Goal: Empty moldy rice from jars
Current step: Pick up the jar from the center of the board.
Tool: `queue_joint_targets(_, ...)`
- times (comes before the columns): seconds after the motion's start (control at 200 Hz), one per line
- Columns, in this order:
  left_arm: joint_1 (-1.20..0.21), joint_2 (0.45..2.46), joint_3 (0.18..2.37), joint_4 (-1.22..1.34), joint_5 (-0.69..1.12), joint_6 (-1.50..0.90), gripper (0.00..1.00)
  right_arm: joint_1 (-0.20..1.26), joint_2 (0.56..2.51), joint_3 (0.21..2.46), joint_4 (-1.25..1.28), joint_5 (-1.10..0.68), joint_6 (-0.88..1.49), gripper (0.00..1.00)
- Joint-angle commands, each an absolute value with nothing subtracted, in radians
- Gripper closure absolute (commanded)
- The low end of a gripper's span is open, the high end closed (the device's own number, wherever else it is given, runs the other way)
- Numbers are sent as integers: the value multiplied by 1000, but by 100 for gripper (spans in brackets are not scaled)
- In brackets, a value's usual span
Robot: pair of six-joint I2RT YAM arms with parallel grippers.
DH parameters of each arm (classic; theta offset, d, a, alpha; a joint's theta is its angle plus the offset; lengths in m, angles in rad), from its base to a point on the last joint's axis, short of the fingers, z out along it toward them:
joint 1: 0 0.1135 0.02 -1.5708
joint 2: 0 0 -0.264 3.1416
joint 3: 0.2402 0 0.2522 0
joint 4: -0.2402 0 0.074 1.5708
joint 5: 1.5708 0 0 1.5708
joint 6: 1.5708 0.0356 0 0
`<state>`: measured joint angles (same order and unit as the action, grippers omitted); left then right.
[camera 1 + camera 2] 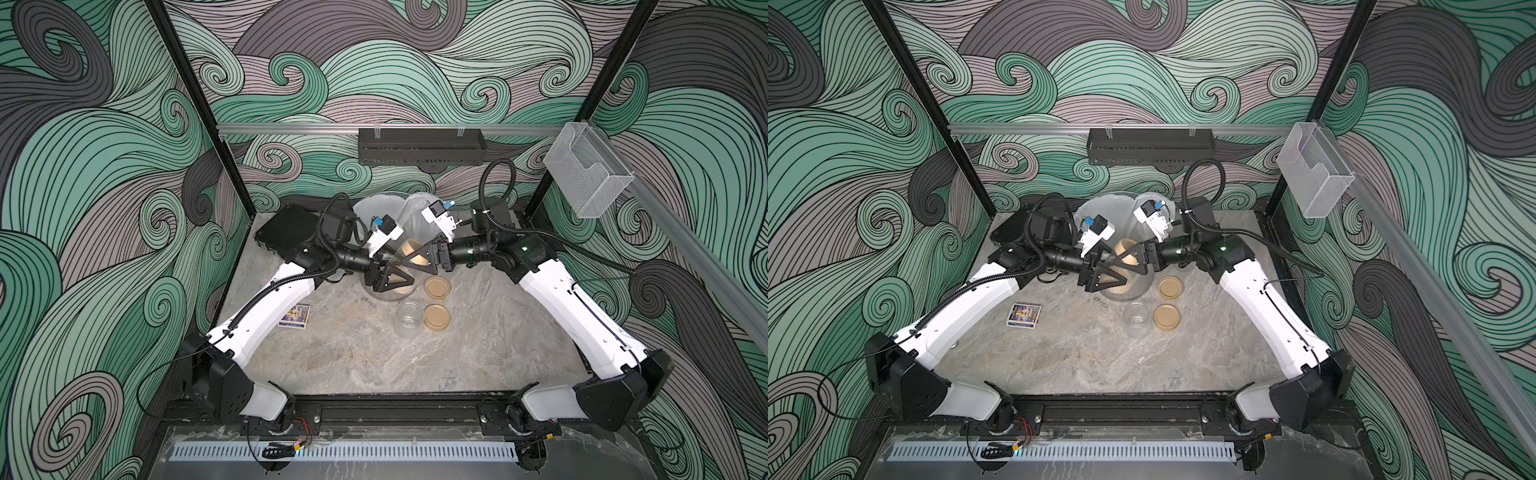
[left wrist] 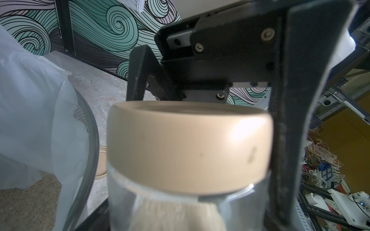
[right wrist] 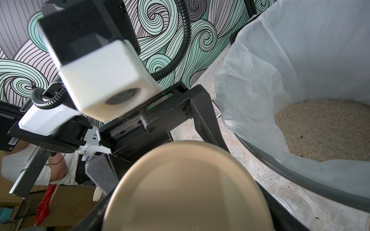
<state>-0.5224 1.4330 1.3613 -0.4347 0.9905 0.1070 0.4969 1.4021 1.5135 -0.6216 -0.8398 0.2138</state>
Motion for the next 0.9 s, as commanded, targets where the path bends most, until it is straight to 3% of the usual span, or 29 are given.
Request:
queue_joint_targets(0.0, -549, 1467, 1362, -434, 1014, 109, 12, 512, 1344, 1535, -443, -962, 243, 36)
queue_joint_targets(0.335, -557, 1497, 1366, -468, 1034, 143, 8, 512, 1331, 1526, -435, -966, 247, 37)
queue_joint_targets(0.41, -560, 1499, 1368, -462, 1036, 136, 17, 511, 1333, 1521, -434, -965, 248, 37)
queue_joint_targets(0.52, -563, 1496, 1362, -413, 1031, 95, 39, 511, 1332, 1510, -422, -963, 253, 37)
queue_joint_targets(0.62, -565, 1484, 1348, -355, 995, 53, 51, 511, 1332, 1498, -420, -959, 255, 37)
queue_joint_targets(0.896, -565, 1431, 1348, -328, 858, 43, 68, 507, 1324, 1486, -421, -943, 250, 36)
